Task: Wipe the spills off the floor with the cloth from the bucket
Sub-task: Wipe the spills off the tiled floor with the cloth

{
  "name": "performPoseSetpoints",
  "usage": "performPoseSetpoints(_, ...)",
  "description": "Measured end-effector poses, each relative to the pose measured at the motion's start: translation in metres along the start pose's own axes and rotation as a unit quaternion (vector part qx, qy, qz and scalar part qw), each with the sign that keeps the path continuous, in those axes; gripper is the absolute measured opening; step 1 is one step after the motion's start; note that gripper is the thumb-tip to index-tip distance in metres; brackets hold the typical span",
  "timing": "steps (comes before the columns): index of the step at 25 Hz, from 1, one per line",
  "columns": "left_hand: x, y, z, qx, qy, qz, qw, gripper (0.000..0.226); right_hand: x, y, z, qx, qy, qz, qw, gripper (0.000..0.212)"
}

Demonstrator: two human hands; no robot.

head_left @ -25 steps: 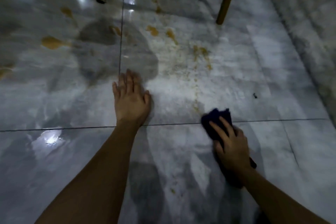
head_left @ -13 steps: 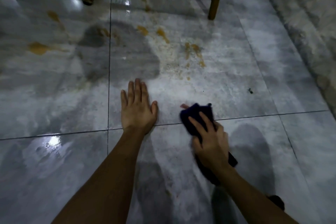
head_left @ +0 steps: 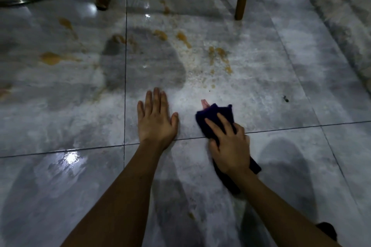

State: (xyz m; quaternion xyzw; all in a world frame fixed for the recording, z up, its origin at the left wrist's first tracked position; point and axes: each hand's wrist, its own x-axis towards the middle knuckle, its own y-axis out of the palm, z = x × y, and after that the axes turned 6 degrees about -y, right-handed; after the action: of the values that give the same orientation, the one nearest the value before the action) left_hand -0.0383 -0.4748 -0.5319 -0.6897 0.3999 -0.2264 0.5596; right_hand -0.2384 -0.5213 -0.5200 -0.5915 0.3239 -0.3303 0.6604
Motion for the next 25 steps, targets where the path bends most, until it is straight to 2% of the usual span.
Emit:
performPoseSetpoints(3, 0.003, -0.001, 0.003, -0.001, 0.018, 0.027, 0.999, 0.072, 0.032, -0.003, -0.031, -0.006, 0.099, -0.023, 0.995, 0.053)
performPoseSetpoints(6, 0.004, 0.0, 0.007, 0.001, 0.023, 0.045, 0.999, 0.073, 0.103, -0.005, -0.016, 0.012, 0.161, -0.001, 0.987, 0.055)
performPoseSetpoints(8, 0.003, -0.004, 0.01, 0.014, 0.024, 0.069, 0.997, 0.073, 0.129, -0.007, 0.015, 0.022, 0.116, 0.03, 0.993, 0.058)
performPoseSetpoints(10, 0.008, -0.017, 0.01, 0.031, 0.027, 0.098, 0.994, 0.072, 0.117, -0.008, 0.037, 0.023, 0.013, 0.047, 0.999, 0.06)
performPoseSetpoints(12, 0.015, -0.034, 0.007, 0.03, 0.012, 0.126, 0.992, 0.069, 0.087, -0.014, 0.026, 0.011, -0.081, 0.067, 0.994, 0.062)
performPoseSetpoints(14, 0.026, -0.042, 0.003, 0.03, 0.001, 0.112, 0.993, 0.066, 0.082, -0.019, -0.012, 0.007, -0.073, 0.054, 0.996, 0.063)
performPoseSetpoints(16, 0.039, -0.043, -0.001, 0.027, -0.016, 0.07, 0.997, 0.066, 0.11, -0.022, -0.039, 0.013, 0.036, 0.021, 0.999, 0.059)
performPoseSetpoints(18, 0.054, -0.037, 0.0, 0.035, -0.013, 0.04, 0.999, 0.067, 0.151, -0.021, -0.036, 0.026, 0.113, 0.019, 0.993, 0.053)
performPoseSetpoints(20, 0.065, -0.036, 0.002, 0.048, -0.007, 0.024, 0.999, 0.068, 0.173, -0.022, -0.008, 0.039, 0.077, 0.048, 0.995, 0.053)
performPoseSetpoints(23, 0.083, -0.032, 0.008, 0.031, -0.025, 0.014, 0.999, 0.069, 0.154, -0.013, 0.007, 0.033, -0.08, 0.031, 0.996, 0.058)
performPoseSetpoints(25, 0.093, -0.026, 0.009, 0.03, -0.037, 0.017, 0.999, 0.071, 0.129, -0.011, -0.012, 0.02, -0.092, 0.007, 0.996, 0.058)
